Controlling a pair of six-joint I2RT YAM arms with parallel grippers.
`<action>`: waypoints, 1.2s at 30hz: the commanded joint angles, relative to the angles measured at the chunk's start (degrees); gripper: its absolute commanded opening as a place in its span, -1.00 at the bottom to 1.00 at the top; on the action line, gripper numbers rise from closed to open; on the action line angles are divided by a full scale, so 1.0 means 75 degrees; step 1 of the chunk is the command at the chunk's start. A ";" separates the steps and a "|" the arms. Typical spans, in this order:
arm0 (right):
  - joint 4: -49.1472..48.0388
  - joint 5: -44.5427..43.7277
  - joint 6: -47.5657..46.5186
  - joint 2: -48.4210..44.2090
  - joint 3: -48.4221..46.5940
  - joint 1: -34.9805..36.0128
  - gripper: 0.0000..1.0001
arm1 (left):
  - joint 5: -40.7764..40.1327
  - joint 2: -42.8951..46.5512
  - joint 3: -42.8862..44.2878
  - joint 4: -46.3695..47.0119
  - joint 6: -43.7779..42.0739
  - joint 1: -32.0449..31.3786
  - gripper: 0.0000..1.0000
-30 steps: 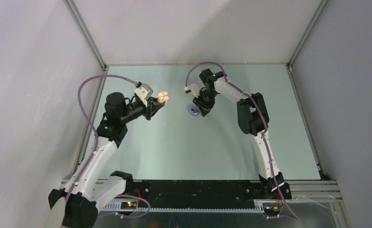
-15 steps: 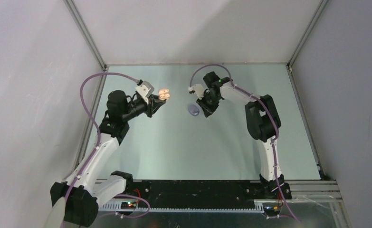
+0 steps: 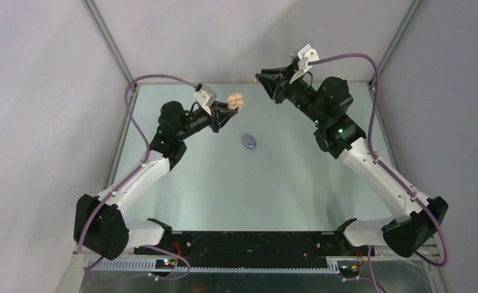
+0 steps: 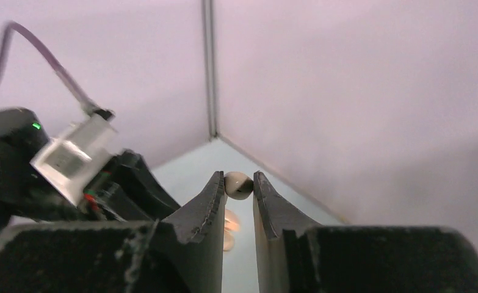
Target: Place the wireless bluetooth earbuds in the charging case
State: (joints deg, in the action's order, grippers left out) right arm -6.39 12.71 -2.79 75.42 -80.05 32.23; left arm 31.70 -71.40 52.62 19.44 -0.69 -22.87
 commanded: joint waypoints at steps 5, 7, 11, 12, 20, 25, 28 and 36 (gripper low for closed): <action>-0.1720 -0.2656 -0.0209 0.0214 0.0341 0.1357 -1.00 | -0.1124 -0.0107 0.0599 0.1758 0.0167 -0.0546 -1.00; -0.1655 -0.2798 -0.0220 0.0246 0.0338 0.1446 -1.00 | -0.1125 -0.0094 0.0579 0.1910 0.0196 -0.0608 -1.00; -0.1531 -0.2948 -0.0289 0.0337 0.0339 0.1580 -1.00 | -0.0956 0.0031 0.0468 0.2027 0.0117 -0.0724 -1.00; -0.1528 -0.2960 -0.0353 0.0359 0.0338 0.1625 -1.00 | -0.0940 0.0055 0.0459 0.2049 0.0116 -0.0735 -1.00; -0.1462 -0.2795 -0.0549 0.0392 0.0349 0.1902 -1.00 | -0.1114 0.0136 0.0390 0.2138 0.0115 -0.0847 -1.00; -0.1475 -0.2674 -0.0516 0.0333 0.0372 0.2019 -1.00 | -0.1261 0.0155 0.0380 0.2133 0.0145 -0.0876 -1.00; -0.1397 -0.2632 -0.0519 0.0317 0.0367 0.2038 -1.00 | -0.1359 0.0184 0.0365 0.2120 0.0175 -0.0875 -1.00; -0.1331 -0.2511 -0.0578 0.0420 0.0373 0.2088 -1.00 | -0.1313 0.0219 0.0403 0.2217 0.0239 -0.0876 -1.00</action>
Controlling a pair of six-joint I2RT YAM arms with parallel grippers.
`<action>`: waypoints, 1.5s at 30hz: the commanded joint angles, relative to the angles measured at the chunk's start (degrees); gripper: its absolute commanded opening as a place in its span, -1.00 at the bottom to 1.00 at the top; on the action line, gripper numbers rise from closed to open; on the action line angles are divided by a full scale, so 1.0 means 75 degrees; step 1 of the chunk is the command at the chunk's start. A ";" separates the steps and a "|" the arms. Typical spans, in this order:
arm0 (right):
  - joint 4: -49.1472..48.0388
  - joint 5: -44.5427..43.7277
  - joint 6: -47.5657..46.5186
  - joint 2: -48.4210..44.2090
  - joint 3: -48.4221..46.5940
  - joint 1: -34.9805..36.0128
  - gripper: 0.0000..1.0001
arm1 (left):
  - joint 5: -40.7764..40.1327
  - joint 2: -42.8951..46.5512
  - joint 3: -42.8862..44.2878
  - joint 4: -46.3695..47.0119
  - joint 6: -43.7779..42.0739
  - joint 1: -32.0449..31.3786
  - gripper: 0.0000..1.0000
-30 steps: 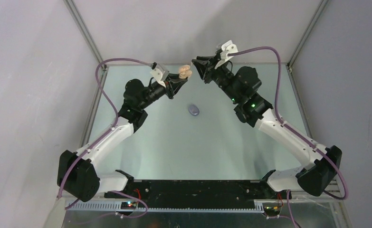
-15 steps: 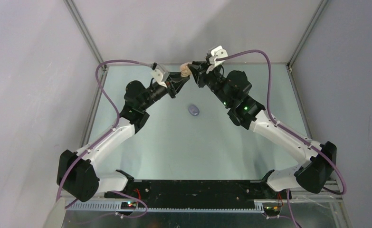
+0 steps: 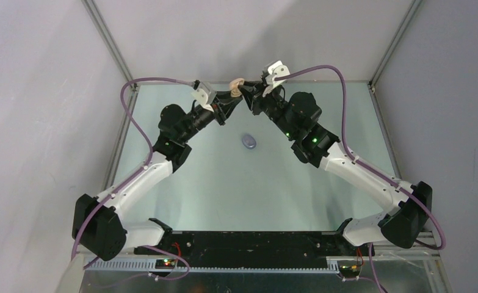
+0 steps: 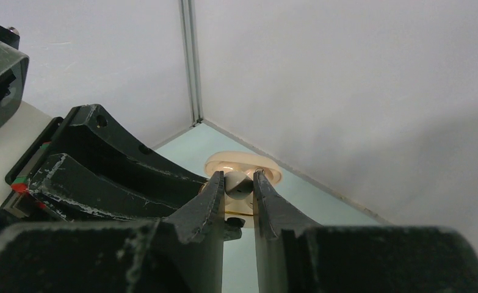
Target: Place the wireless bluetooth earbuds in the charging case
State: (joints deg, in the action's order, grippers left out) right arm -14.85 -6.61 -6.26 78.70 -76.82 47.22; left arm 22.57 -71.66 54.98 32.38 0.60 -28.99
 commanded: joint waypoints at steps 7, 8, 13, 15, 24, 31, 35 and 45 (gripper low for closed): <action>-0.0519 0.0054 -0.0296 0.0159 -0.0059 0.0184 -1.00 | 0.0085 0.0270 0.0098 0.0527 0.0136 -0.0079 -1.00; -0.0558 0.0074 -0.0338 0.0168 -0.0059 0.0193 -1.00 | 0.0076 0.0252 0.0104 0.0532 0.0170 -0.0075 -1.00; -0.0697 0.0088 -0.0501 0.0218 0.0000 0.0217 -1.00 | -0.0068 0.0217 0.0187 0.0587 0.0392 -0.0074 -1.00; -0.0747 0.0079 -0.0552 0.0239 0.0035 0.0226 -1.00 | -0.0155 0.0199 0.0236 0.0592 0.0511 -0.0072 -1.00; -0.0958 0.0079 -0.0778 0.0323 0.0150 0.0283 -1.00 | -0.0269 0.0143 0.0385 0.0630 0.0736 -0.0072 -1.00; -0.0800 0.0519 -0.0783 0.0239 0.0140 0.0304 -0.47 | -0.0445 0.0173 0.0355 0.0636 0.0743 -0.0072 -1.00; -0.0673 0.0600 -0.0759 0.0257 0.0015 0.0259 -0.28 | -0.0438 0.0161 0.0323 0.0648 0.0740 -0.0072 -1.00; 0.0103 0.1348 -0.0220 -0.0085 -0.0502 -0.0175 0.08 | -0.0413 0.0084 0.0334 0.0618 0.0774 -0.0033 -1.00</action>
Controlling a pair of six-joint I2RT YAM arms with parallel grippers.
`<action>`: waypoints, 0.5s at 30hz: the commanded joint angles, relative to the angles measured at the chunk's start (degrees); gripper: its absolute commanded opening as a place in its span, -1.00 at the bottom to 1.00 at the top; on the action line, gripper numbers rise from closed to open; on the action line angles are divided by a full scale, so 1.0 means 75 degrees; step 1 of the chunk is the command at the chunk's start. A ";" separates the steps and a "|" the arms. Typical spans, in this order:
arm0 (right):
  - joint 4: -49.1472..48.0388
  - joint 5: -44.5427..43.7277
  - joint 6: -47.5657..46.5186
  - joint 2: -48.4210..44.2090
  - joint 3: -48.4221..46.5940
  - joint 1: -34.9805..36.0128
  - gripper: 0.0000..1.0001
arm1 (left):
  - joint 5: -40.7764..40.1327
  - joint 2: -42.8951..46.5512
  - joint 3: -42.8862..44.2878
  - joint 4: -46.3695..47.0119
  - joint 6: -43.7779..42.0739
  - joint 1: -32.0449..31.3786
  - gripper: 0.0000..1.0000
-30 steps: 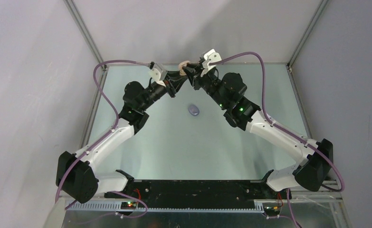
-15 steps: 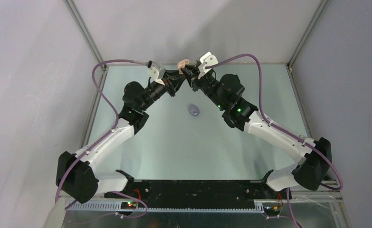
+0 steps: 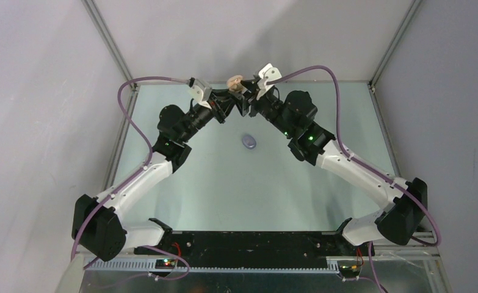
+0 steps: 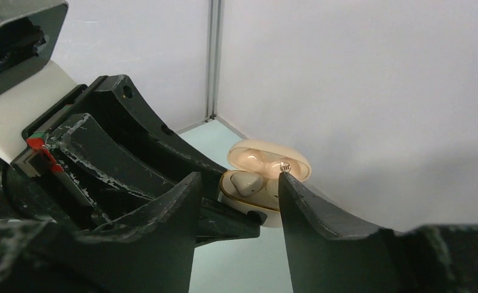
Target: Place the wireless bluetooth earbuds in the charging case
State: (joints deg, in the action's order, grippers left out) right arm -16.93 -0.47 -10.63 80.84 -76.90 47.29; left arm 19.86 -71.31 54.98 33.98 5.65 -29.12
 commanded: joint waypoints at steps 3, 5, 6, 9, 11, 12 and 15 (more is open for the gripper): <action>0.1124 0.0931 0.0773 -0.0475 -0.0872 -0.0589 0.18 | 0.0111 -0.0025 0.0342 0.0376 0.0102 0.0043 -1.00; 0.1657 0.1560 0.1220 -0.0471 -0.1423 -0.1030 0.22 | 0.0419 -0.0067 0.0353 0.0324 0.0058 0.0140 -1.00; 0.1781 0.1843 0.1383 -0.0444 -0.1538 -0.1201 0.24 | 0.0544 -0.0079 0.0349 0.0266 0.0045 0.0243 -1.00; 0.2343 0.3738 0.1639 -0.0328 -0.1982 -0.2010 0.29 | 0.1489 -0.0099 0.0312 0.0155 0.0022 0.0555 -1.00; 0.2798 0.4704 0.1318 -0.0247 -0.2080 -0.2308 0.33 | 0.2195 -0.0120 0.0290 0.0075 0.0026 0.0820 -1.00; 0.3125 0.5304 0.0918 -0.0200 -0.2089 -0.2438 0.34 | 0.2679 -0.0133 0.0282 0.0022 -0.0022 0.0996 -1.00; 0.3965 0.6017 -0.0005 -0.0081 -0.2225 -0.2573 0.39 | 0.3605 -0.0151 0.0279 -0.0124 -0.0161 0.1364 -1.00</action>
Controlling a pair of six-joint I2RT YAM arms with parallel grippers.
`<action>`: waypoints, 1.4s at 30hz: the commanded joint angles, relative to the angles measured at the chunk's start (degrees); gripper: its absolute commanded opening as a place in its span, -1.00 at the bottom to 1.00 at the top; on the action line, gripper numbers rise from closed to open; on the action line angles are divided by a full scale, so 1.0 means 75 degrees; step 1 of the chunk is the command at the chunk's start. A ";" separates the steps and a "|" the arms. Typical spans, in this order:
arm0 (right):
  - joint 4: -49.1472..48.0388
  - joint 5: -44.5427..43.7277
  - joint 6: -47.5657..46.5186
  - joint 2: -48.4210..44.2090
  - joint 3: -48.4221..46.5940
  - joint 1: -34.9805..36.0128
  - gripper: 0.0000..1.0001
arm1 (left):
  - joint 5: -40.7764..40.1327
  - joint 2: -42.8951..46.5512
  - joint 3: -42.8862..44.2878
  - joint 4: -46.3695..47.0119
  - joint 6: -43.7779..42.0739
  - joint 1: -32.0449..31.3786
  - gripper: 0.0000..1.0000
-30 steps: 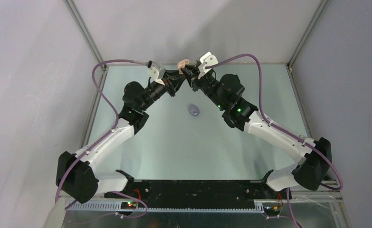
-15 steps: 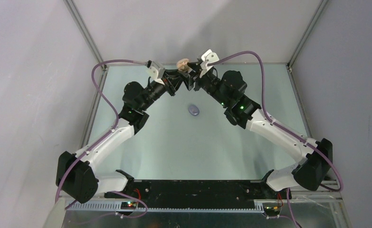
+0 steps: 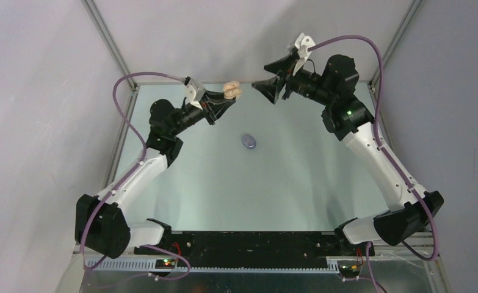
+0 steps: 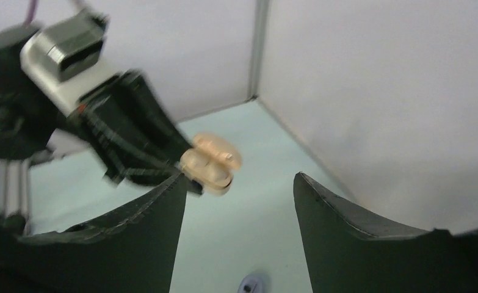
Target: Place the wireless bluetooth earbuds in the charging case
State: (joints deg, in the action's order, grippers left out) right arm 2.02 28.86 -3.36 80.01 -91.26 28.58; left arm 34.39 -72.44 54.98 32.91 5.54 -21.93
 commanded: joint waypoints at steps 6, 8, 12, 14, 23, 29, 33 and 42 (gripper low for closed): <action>0.3568 0.3681 -0.2637 0.1069 -0.1300 -0.0159 0.50 | 0.3202 0.0090 0.0239 -0.1305 -0.1339 0.0626 -1.00; 0.3698 0.3787 -0.2754 0.1302 -0.1331 -0.0133 0.52 | 0.3265 0.0146 0.0226 -0.1661 -0.1785 0.0642 -1.00; 0.3928 0.3724 -0.3157 0.1786 -0.1499 -0.0002 0.60 | 0.3350 0.0129 0.0405 -0.2302 -0.2544 0.0652 -1.00; 0.4223 0.3856 -0.3435 0.2092 -0.1770 0.0080 0.62 | 0.3353 0.0080 0.0459 -0.2420 -0.2646 0.0654 -1.00; 0.5063 0.3915 -0.4040 0.2637 -0.2418 0.0478 0.62 | 0.2810 -0.0176 0.0685 -0.2553 -0.2222 0.0655 -1.00; 0.4853 0.2826 -0.4548 0.2098 -0.1869 0.0572 0.60 | 0.2257 -0.0466 0.0666 -0.1731 -0.0228 0.0687 -1.00; 0.4227 0.1624 -0.4344 0.1593 -0.1265 0.0584 0.61 | 0.2061 -0.0723 0.0641 -0.1642 0.0738 0.0692 -1.00; 0.3395 -0.0721 -0.2656 -0.0064 0.1520 -0.0512 0.88 | 0.2235 -0.1889 0.0383 -0.2980 0.1106 0.0824 -0.93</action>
State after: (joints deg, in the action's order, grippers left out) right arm 29.80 31.24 -32.32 84.93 -85.45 30.83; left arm 51.35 -83.42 57.87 16.53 11.60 -16.56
